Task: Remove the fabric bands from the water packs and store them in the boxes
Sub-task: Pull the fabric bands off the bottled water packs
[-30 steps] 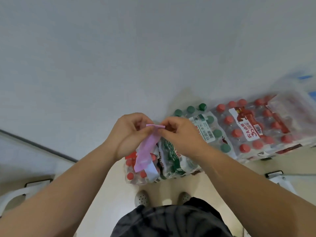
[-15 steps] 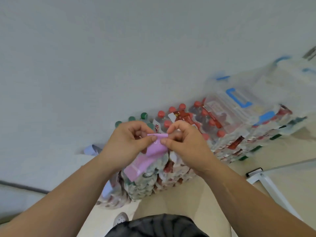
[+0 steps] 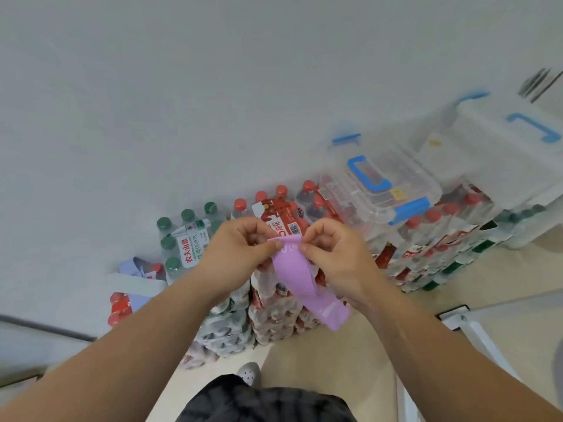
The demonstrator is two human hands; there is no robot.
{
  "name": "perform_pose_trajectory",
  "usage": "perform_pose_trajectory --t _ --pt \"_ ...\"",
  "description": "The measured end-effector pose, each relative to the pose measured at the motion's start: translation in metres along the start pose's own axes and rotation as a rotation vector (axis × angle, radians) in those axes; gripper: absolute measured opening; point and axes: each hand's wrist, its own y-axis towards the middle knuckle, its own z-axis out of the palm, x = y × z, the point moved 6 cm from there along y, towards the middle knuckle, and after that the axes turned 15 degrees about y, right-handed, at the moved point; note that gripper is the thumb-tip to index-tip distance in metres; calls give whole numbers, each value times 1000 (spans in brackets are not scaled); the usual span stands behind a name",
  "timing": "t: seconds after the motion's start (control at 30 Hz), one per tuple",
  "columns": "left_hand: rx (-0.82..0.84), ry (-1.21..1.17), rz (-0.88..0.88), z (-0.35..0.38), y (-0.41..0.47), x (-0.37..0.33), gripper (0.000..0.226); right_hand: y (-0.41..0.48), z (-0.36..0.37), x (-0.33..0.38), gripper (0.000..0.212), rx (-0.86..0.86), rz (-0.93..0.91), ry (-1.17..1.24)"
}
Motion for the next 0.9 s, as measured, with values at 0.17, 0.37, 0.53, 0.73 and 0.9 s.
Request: perform_pose_trajectory --t 0.17,0.37,0.53,0.73,0.9 --pt "52 109 -124 24 44 29 10 47 -19 -40 37 -133 99 -130" --pt "47 241 -175 32 112 54 15 94 -17 -65 33 -144 310 -146" --pt "47 319 -189 25 164 72 14 136 -11 -73 39 -123 393 -202" --pt "149 496 -110 24 222 80 12 174 -10 -91 43 -186 499 -180" --pt "99 686 37 19 257 72 12 207 -6 -86 39 -159 430 -230"
